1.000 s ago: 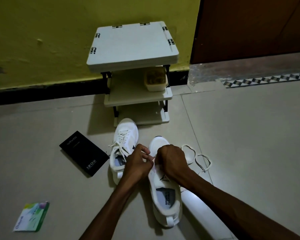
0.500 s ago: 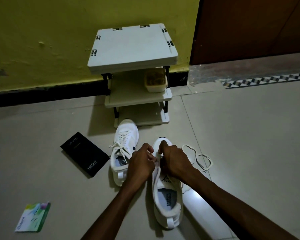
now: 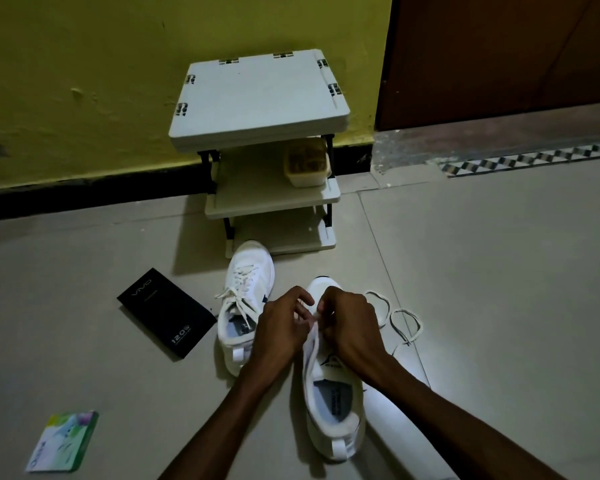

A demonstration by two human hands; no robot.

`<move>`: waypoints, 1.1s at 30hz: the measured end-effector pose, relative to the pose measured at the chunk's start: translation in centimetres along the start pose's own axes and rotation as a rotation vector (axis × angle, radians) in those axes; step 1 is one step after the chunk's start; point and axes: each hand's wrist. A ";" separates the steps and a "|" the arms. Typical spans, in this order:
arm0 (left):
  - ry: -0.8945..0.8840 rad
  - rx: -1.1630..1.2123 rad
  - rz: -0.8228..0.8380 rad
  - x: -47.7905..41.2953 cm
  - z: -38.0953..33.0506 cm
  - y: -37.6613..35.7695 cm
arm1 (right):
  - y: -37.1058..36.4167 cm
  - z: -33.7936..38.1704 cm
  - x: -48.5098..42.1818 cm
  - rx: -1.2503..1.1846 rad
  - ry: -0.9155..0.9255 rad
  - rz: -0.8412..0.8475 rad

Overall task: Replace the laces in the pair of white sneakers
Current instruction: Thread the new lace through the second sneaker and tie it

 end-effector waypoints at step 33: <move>0.050 -0.606 0.392 -1.0 -2.6 0.2 | -1.7 -1.9 1.6 -0.061 -0.045 0.050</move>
Point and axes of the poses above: each hand's wrist, its own x-axis away from the middle knuckle, its own y-axis out of the back of the hand, z = x × y, and after that the axes turned 10 degrees about -y, right-handed
